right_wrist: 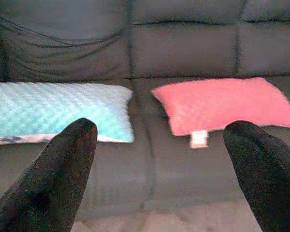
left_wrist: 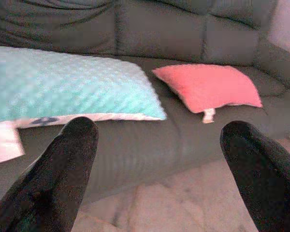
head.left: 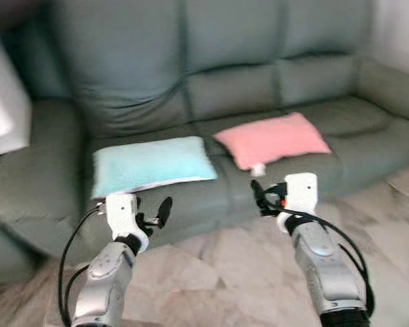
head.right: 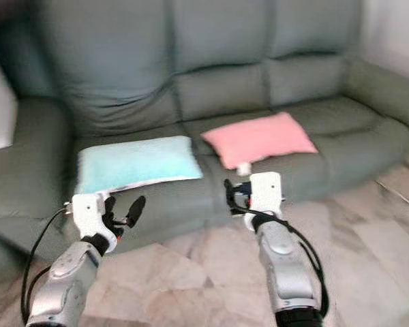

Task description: Move the pillow to the sofa

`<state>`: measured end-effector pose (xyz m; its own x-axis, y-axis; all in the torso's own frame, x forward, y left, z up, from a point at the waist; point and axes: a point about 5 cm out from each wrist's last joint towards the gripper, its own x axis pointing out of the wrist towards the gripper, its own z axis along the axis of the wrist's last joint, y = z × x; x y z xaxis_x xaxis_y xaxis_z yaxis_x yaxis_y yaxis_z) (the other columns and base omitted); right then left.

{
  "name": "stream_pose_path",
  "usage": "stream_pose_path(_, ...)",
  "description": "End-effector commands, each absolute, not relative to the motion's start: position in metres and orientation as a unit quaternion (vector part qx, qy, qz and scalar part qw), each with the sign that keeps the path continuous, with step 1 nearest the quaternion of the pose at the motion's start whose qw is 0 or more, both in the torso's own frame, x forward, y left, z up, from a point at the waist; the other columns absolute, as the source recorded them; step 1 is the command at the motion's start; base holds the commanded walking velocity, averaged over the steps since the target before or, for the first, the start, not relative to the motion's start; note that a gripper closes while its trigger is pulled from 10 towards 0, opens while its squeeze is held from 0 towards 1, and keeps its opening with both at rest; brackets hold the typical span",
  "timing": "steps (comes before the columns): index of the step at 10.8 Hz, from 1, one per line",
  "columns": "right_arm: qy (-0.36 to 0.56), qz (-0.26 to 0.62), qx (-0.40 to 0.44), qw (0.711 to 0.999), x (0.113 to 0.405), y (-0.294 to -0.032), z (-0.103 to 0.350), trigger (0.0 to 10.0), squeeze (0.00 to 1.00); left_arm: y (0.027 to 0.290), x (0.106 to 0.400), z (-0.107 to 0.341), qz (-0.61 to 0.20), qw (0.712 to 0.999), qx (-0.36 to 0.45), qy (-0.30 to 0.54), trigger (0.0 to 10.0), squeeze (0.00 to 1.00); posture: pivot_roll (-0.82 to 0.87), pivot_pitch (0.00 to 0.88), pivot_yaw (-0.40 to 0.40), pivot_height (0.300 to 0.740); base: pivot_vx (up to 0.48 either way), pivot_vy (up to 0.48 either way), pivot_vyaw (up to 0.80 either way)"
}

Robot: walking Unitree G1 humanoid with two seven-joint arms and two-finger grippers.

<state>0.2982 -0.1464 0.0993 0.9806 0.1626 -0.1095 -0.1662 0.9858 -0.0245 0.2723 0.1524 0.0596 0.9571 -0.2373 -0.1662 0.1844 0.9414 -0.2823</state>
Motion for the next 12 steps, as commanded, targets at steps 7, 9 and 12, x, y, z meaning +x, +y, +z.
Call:
stream_pose_path(7,0.048,0.078,-0.02,0.996,0.2977,-0.1509,0.1022,10.0,0.0,0.1475,0.2733,0.0633,-0.121,0.979,-0.133,0.095,10.0,0.0,-0.21,0.055,-0.009,0.74,0.183,0.0,-0.33)
stream_pose_path(9,0.047,0.079,-0.018,0.996,0.2975,-0.1509,0.1021,10.0,0.0,0.1477,0.2724,0.062,-0.117,0.979,-0.135,0.099,10.0,0.0,-0.2,0.058,-0.011,0.74,0.0,0.0,0.0)
stream_pose_path(12,0.047,0.08,-0.019,0.995,0.2971,-0.151,0.1022,10.0,0.0,0.1482,0.2711,0.0597,-0.106,0.979,-0.14,0.104,10.0,0.0,-0.21,0.059,-0.012,0.74,0.0,0.0,0.0)
